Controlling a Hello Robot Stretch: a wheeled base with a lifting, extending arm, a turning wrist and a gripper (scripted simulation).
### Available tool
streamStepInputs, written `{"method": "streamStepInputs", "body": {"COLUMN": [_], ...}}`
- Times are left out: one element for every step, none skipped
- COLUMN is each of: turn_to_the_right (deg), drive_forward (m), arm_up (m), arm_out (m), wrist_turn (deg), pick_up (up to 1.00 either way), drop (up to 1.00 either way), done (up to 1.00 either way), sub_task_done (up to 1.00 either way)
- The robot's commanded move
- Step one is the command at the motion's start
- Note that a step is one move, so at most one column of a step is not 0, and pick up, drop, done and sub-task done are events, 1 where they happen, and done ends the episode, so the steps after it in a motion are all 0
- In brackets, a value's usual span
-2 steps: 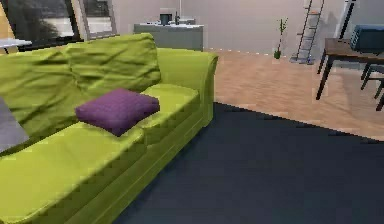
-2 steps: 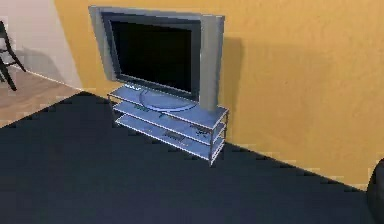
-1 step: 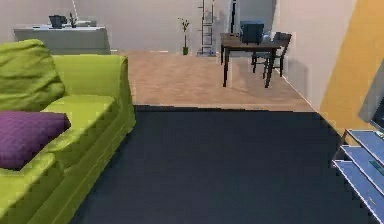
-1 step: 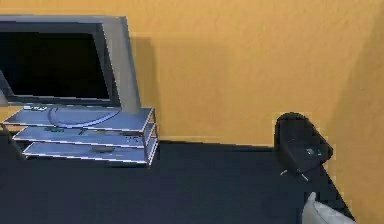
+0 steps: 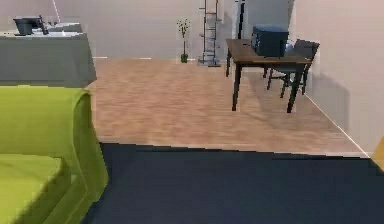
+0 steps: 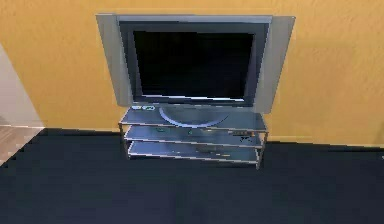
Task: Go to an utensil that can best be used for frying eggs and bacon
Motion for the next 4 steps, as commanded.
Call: {"method": "streamStepInputs", "body": {"turn_to_the_right": [0.0, 0.0, -3.0, 0.0], "drive_forward": [1.0, 1.0, 0.0, 0.5], "arm_up": [0.0, 0.0, 0.0, 0.0], "arm_out": [0.0, 0.0, 0.0, 0.0], "wrist_turn": [0.0, 0.0, 0.0, 0.0], "pick_up": [0.0, 0.0, 0.0, 0.0], "drop": [0.0, 0.0, 0.0, 0.0], "done": [0.0, 0.0, 0.0, 0.0], "sub_task_done": [0.0, 0.0, 0.0, 0.0]}}
